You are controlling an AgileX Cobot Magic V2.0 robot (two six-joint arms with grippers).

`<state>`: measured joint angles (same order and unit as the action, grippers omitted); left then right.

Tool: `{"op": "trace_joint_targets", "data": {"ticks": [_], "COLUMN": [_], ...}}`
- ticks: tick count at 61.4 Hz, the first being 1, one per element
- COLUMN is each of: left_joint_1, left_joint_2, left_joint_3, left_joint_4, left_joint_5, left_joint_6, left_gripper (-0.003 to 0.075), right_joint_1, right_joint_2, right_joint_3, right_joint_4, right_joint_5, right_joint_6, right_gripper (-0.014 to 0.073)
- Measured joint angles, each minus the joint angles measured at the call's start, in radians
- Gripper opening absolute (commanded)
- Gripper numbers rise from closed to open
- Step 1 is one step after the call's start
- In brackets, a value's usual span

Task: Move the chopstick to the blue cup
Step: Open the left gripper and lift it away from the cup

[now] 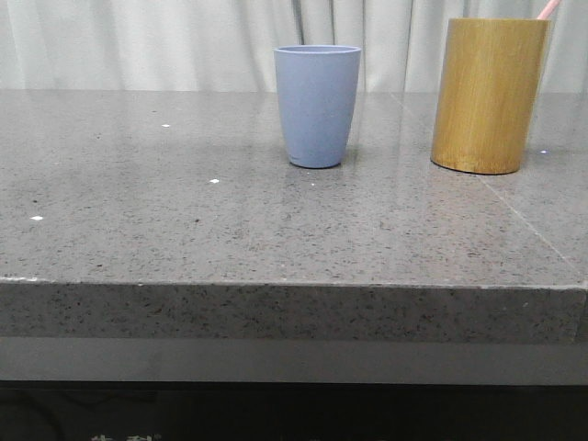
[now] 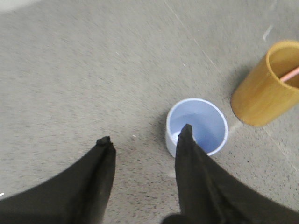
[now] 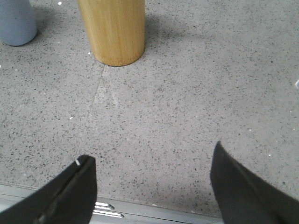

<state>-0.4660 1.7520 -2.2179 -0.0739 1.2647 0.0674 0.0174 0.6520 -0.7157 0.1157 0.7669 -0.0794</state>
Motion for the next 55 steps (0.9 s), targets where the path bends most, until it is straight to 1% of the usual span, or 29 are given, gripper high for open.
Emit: {"op": "trace_joint_targets", "data": {"ticks": [6, 11, 20, 29, 35, 41, 45, 50, 55], "left_joint_1": [0.034, 0.047, 0.051, 0.051, 0.051, 0.051, 0.051, 0.051, 0.051], "left_joint_2": [-0.072, -0.145, -0.3, -0.487, -0.6, -0.699, -0.76, -0.812, -0.838], "left_joint_3": [0.057, 0.165, 0.458, 0.78, 0.956, 1.099, 1.181, 1.247, 1.28], "left_joint_4": [-0.008, -0.018, -0.023, -0.027, -0.027, -0.027, -0.027, -0.028, -0.03], "left_joint_5": [0.0, -0.02, -0.154, -0.309, -0.397, -0.493, -0.544, -0.577, -0.592], "left_joint_6": [0.0, 0.0, 0.0, 0.0, 0.0, 0.0, 0.002, 0.002, 0.002], "left_gripper": [0.0316, 0.0316, 0.0316, 0.0316, 0.0316, 0.0316, 0.0316, 0.0316, 0.0316], "right_joint_1": [0.0, 0.0, 0.0, 0.0, -0.007, -0.039, -0.081, -0.134, -0.169], "right_joint_2": [0.0, 0.0, 0.0, 0.0, 0.013, 0.047, 0.089, 0.15, 0.213], "right_joint_3": [0.0, 0.0, 0.0, 0.0, 0.0, -0.005, -0.022, -0.061, -0.12], "right_joint_4": [0.002, 0.006, 0.006, 0.006, -0.003, -0.013, -0.017, -0.011, 0.016], "right_joint_5": [-0.002, -0.002, -0.002, -0.009, -0.022, -0.036, -0.036, -0.022, -0.007], "right_joint_6": [0.0, 0.0, 0.034, 0.101, 0.15, 0.182, 0.189, 0.195, 0.187], "right_gripper": [0.0529, 0.0529, 0.0529, 0.0529, 0.0529, 0.0529, 0.0529, 0.0529, 0.0529]}}
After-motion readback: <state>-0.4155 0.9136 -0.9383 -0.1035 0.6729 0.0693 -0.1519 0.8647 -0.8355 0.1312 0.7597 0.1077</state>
